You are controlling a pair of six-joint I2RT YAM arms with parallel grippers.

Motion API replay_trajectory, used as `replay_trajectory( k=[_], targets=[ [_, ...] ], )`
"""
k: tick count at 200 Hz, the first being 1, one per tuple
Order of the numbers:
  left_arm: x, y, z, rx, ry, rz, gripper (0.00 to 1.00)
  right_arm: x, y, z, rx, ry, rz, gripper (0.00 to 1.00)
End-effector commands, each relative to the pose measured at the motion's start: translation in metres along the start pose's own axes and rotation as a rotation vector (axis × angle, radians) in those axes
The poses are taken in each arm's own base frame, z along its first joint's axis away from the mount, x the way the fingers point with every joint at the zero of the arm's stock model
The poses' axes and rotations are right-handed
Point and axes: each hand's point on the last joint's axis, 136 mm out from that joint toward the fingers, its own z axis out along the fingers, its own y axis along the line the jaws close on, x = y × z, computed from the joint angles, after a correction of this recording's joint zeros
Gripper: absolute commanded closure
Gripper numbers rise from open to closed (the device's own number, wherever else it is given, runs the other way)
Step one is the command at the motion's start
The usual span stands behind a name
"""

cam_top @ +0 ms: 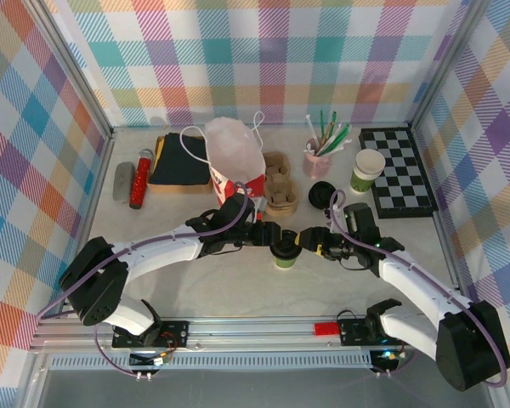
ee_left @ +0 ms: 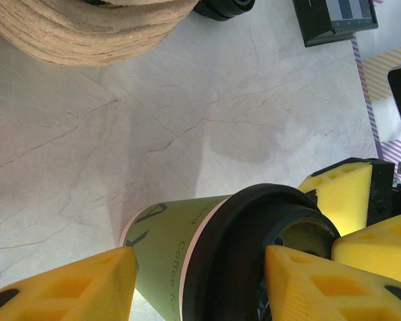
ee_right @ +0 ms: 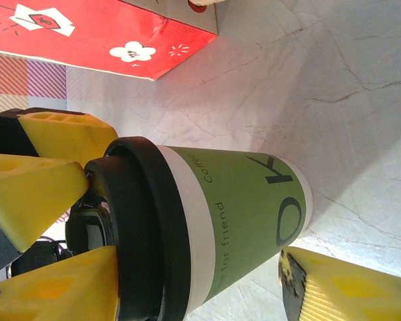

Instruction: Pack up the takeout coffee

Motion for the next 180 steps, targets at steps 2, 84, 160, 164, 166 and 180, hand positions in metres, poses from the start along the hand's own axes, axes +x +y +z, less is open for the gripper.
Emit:
replay_trajectory(
  k=[2,84,160,164,166,180],
  targets=[
    [0.011,0.009,0.001,-0.032,0.022,-0.005,0.47,0.038,-0.058,0.006,0.199,0.091,0.116,0.39],
    [0.01,0.007,0.0,-0.034,0.015,0.002,0.48,0.048,-0.082,0.007,0.285,0.094,0.166,0.45],
    [0.009,0.001,0.002,-0.022,0.014,0.011,0.48,0.051,-0.085,0.006,0.304,0.099,0.167,0.47],
    [0.008,0.001,0.002,-0.02,0.011,0.011,0.48,0.051,-0.085,0.007,0.304,0.099,0.166,0.47],
    [0.008,0.0,0.002,-0.019,0.011,0.012,0.48,0.051,-0.085,0.007,0.305,0.099,0.167,0.47],
    [0.008,-0.001,0.001,-0.018,0.01,0.014,0.48,0.053,-0.086,0.007,0.313,0.1,0.161,0.48]
  ],
)
